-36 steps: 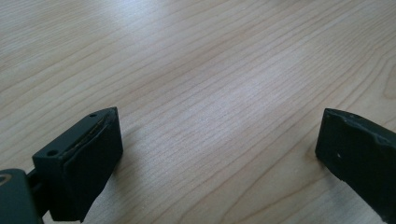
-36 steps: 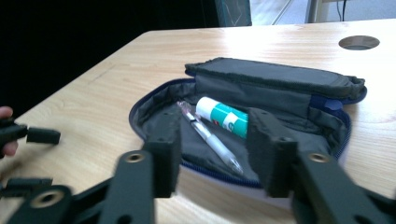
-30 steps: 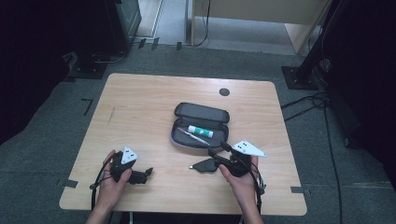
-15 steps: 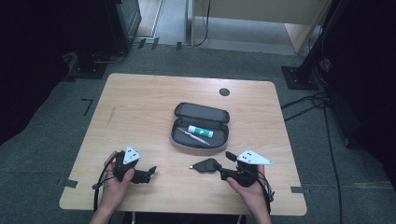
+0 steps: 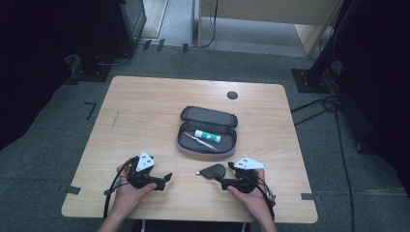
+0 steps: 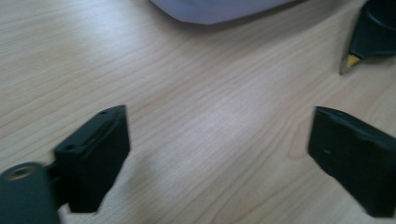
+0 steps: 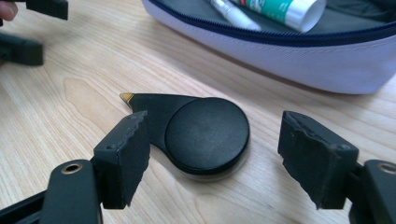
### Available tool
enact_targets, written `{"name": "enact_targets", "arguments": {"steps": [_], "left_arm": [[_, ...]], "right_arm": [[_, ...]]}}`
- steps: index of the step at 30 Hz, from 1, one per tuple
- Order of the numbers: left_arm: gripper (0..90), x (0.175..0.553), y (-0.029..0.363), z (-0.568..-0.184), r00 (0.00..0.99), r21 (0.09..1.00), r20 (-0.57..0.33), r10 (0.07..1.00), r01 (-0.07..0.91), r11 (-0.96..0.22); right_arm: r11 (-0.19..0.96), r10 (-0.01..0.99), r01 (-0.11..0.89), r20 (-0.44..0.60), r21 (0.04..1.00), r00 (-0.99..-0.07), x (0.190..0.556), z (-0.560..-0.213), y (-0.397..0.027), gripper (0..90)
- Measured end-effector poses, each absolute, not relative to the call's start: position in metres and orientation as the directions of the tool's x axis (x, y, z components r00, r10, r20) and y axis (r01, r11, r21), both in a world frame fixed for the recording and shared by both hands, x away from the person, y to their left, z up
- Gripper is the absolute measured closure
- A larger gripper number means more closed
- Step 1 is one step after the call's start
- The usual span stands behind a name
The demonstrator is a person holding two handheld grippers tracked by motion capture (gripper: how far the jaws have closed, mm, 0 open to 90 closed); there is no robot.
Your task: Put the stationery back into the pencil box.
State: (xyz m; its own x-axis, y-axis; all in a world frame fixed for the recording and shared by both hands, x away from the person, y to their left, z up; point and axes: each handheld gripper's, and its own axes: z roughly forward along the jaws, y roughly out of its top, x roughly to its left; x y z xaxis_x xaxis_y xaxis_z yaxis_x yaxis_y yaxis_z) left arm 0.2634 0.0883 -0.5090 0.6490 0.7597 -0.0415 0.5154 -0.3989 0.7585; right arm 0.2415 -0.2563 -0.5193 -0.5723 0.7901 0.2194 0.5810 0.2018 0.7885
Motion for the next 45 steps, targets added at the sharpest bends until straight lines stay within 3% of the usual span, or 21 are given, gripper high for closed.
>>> {"name": "enact_targets", "arguments": {"steps": [5,13,29,36,41,45], "left_arm": [[18.2,0.263,0.086,-0.509,0.664,0.759,-0.052,0.746,0.512,-0.402],[40.0,0.26,0.073,-0.513,0.718,0.755,-0.066,0.693,0.49,-0.436],[62.7,0.251,0.054,-0.518,0.811,0.743,0.016,0.585,0.382,-0.55],[64.2,0.253,0.052,-0.518,0.813,0.743,0.023,0.582,0.375,-0.553],[57.6,0.255,0.053,-0.518,0.815,0.742,0.021,0.579,0.375,-0.555],[48.3,0.26,0.055,-0.518,0.842,0.74,-0.032,0.539,0.382,-0.553]], "right_arm": [[0.241,0.777,0.578,0.201,0.78,-0.596,0.244,-0.522,-0.249,22.3],[0.324,0.745,0.548,0.148,0.771,-0.65,0.249,-0.523,-0.234,21.9],[0.429,0.687,0.481,0.07,0.765,-0.723,0.242,-0.523,-0.21,37.7],[0.454,0.654,0.454,0.059,0.766,-0.754,0.241,-0.523,-0.203,41.0],[0.474,0.636,0.433,0.042,0.767,-0.771,0.241,-0.523,-0.196,41.2],[0.49,0.607,0.415,0.042,0.767,-0.794,0.238,-0.523,-0.192,41.2]]}}
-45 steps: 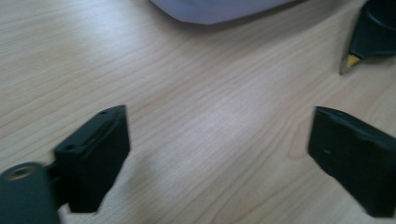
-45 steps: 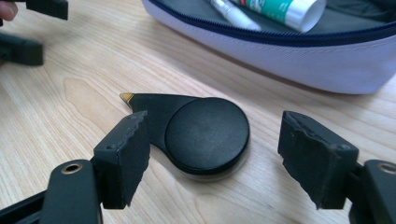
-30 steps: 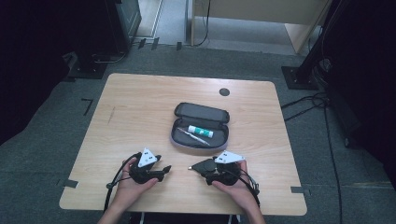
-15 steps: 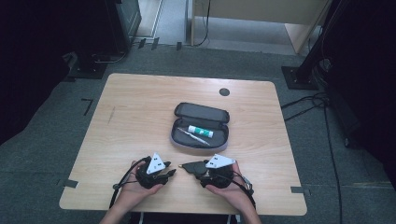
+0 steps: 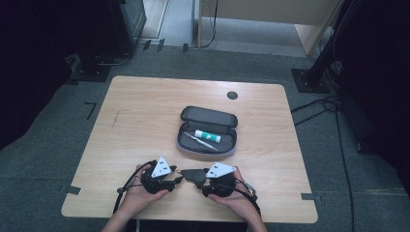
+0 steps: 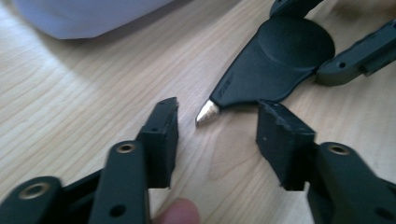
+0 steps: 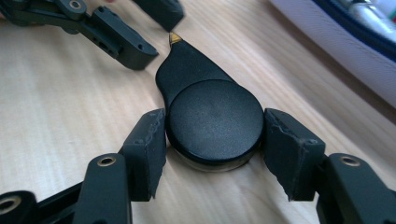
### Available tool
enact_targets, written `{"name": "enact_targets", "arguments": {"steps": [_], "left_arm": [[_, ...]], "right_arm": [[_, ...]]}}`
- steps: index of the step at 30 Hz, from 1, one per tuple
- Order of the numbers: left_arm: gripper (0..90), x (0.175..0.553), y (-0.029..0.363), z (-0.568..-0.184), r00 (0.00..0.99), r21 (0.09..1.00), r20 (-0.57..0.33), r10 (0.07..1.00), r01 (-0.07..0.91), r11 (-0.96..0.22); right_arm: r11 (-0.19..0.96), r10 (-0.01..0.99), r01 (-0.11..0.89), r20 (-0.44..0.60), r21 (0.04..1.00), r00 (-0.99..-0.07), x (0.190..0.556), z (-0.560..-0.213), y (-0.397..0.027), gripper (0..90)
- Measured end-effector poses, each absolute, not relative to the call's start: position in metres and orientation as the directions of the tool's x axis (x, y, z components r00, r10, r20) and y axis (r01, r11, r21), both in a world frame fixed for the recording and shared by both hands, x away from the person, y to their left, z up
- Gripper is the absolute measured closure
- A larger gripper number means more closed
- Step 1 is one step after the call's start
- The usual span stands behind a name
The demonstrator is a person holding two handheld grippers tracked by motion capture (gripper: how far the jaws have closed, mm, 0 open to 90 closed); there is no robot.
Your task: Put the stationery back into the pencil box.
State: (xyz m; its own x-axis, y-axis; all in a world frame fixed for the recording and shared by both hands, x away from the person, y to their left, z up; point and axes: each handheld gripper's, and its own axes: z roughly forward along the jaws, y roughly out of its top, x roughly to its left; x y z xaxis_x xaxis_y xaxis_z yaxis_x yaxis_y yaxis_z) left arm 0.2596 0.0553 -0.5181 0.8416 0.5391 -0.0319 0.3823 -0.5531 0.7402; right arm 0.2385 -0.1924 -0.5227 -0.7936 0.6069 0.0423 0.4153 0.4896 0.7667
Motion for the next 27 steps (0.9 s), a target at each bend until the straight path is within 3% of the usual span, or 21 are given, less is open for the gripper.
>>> {"name": "enact_targets", "arguments": {"steps": [6,11,12,14,18,20,27], "left_arm": [[45.8,0.254,0.052,-0.518,0.887,0.734,0.003,0.463,0.312,-0.604],[41.9,0.254,0.051,-0.518,0.882,0.73,0.008,0.472,0.317,-0.605],[38.9,0.254,0.051,-0.518,0.876,0.728,0.012,0.483,0.323,-0.604],[35.9,0.255,0.052,-0.518,0.875,0.728,0.004,0.484,0.329,-0.601],[37.9,0.254,0.051,-0.518,0.88,0.729,0.007,0.476,0.321,-0.605],[38.8,0.254,0.051,-0.518,0.877,0.73,0.006,0.48,0.325,-0.602],[62.0,0.255,0.058,-0.518,0.881,0.739,-0.001,0.473,0.319,-0.593]], "right_arm": [[0.475,0.607,0.429,0.067,0.768,-0.792,0.238,-0.523,-0.193,41.3],[0.42,0.6,0.464,0.145,0.78,-0.787,0.24,-0.522,-0.196,43.6],[0.396,0.603,0.47,0.162,0.789,-0.781,0.24,-0.522,-0.197,48.3],[0.327,0.627,0.491,0.203,0.808,-0.752,0.241,-0.518,-0.205,69.1],[0.347,0.644,0.477,0.165,0.807,-0.747,0.241,-0.521,-0.206,54.8],[0.358,0.626,0.485,0.18,0.798,-0.759,0.241,-0.522,-0.204,52.6],[0.389,0.605,0.482,0.177,0.785,-0.776,0.24,-0.522,-0.199,48.9]]}}
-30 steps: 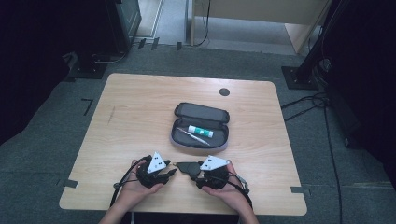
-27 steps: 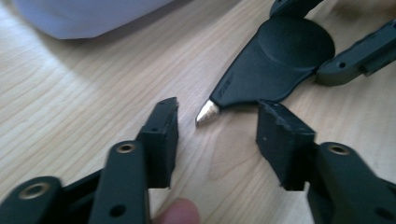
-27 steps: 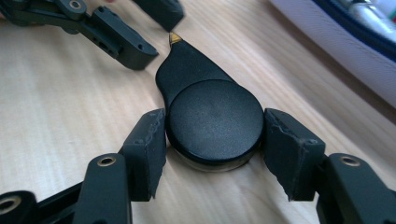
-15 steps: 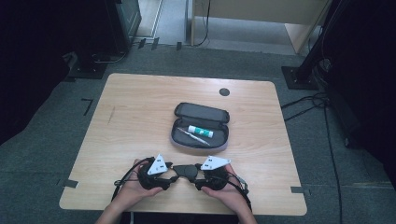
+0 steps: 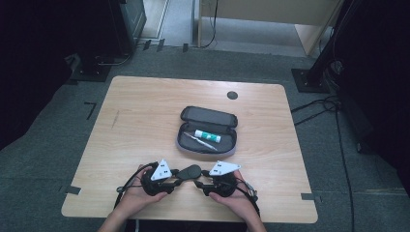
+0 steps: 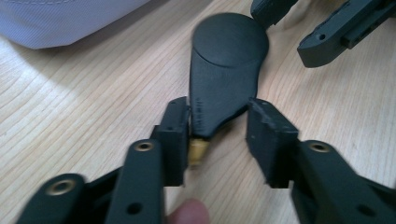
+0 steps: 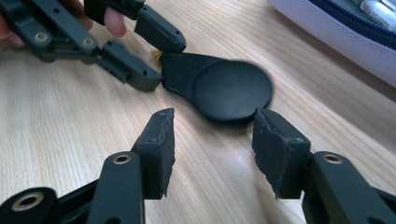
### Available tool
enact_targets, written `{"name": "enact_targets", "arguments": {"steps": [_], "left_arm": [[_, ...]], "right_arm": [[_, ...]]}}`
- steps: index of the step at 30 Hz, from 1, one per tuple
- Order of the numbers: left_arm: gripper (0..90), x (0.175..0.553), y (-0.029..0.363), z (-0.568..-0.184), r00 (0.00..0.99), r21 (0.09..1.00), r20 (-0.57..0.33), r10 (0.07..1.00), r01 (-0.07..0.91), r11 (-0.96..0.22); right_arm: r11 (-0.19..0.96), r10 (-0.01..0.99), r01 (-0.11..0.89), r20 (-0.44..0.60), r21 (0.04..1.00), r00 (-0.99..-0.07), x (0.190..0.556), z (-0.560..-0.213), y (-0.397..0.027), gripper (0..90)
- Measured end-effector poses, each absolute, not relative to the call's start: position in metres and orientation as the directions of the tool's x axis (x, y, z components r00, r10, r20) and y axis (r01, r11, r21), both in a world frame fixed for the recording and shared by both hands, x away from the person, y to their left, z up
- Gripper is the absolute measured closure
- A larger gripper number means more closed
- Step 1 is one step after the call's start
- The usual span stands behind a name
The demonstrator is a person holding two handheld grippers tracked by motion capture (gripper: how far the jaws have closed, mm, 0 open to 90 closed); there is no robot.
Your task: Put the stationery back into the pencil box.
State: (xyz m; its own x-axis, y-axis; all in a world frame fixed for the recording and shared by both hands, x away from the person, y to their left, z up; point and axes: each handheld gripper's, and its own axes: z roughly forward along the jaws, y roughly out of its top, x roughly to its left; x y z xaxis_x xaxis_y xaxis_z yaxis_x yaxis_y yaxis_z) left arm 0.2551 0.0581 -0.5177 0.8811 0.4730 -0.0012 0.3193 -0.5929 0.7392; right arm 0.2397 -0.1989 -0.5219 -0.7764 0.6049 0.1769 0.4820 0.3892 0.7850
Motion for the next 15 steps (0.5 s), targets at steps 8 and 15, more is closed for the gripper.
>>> {"name": "enact_targets", "arguments": {"steps": [8,15], "left_arm": [[74.6,0.2574,0.0661,-0.5169,0.874,0.737,-0.017,0.485,0.339,-0.585],[81.5,0.257,0.0655,-0.5167,0.879,0.735,-0.021,0.477,0.337,-0.588]], "right_arm": [[0.385,0.612,0.491,0.182,0.781,-0.77,0.2408,-0.5222,-0.1997,45.6],[0.372,0.65,0.495,0.16,0.786,-0.743,0.2439,-0.5221,-0.1995,30.3]]}}
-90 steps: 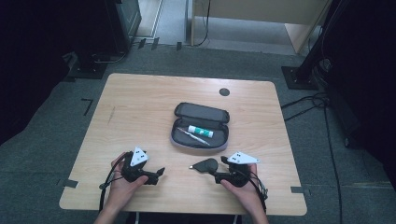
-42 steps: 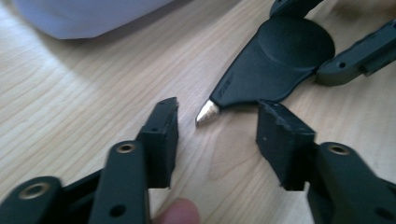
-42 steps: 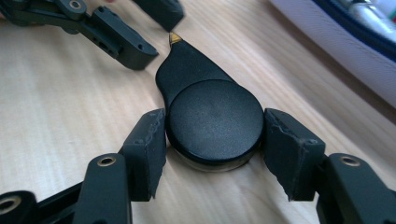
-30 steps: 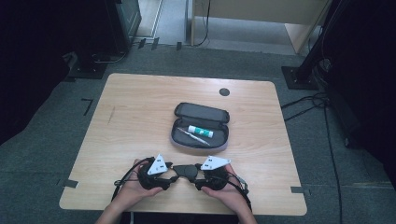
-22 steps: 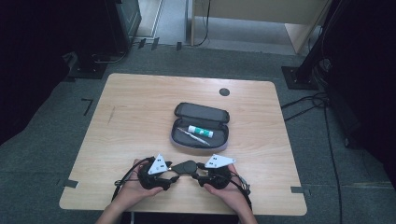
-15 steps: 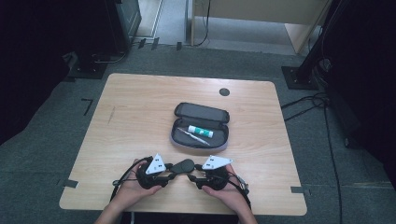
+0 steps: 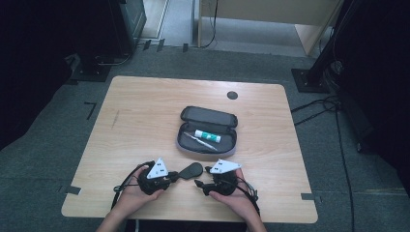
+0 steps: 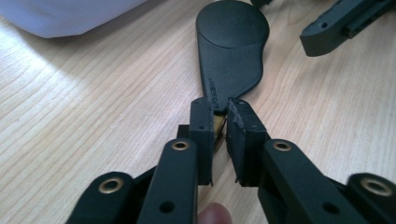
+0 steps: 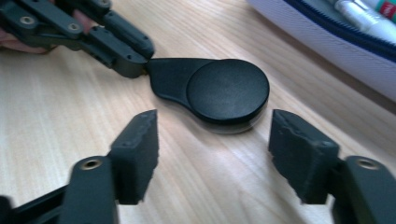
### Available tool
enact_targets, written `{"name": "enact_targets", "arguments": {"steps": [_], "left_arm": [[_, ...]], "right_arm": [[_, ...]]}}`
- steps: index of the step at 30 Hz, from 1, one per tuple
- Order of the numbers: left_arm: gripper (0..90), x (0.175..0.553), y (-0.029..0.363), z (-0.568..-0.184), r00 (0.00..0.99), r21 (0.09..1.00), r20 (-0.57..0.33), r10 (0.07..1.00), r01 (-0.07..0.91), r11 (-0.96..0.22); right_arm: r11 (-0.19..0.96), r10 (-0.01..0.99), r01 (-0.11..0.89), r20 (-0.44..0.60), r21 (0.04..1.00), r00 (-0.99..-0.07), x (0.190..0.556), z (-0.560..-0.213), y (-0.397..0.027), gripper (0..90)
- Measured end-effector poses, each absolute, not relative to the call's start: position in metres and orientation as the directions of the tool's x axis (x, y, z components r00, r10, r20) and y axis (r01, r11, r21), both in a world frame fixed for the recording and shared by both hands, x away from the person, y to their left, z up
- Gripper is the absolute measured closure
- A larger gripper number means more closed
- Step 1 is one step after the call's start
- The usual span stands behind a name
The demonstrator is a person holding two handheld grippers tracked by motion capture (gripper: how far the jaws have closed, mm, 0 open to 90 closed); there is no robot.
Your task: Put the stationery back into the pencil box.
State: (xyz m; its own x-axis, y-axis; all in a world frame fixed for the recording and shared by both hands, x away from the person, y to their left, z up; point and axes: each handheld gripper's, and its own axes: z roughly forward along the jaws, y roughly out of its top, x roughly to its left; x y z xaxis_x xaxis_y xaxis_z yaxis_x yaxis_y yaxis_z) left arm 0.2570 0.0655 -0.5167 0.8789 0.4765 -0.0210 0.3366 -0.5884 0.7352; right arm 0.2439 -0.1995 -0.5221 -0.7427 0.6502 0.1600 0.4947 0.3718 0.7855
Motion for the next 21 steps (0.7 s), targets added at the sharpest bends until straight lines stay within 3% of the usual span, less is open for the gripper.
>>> {"name": "enact_targets", "arguments": {"steps": [12,21], "left_arm": [[82.7,0.2552,0.0655,-0.5167,0.887,0.736,-0.035,0.461,0.335,-0.588],[82.7,0.256,0.0663,-0.5164,0.892,0.734,-0.06,0.448,0.344,-0.586]], "right_arm": [[0.409,0.645,0.482,0.128,0.775,-0.753,0.2473,-0.5223,-0.1945,22.2],[0.438,0.643,0.482,0.109,0.759,-0.758,0.2476,-0.5228,-0.1912,21.2]]}}
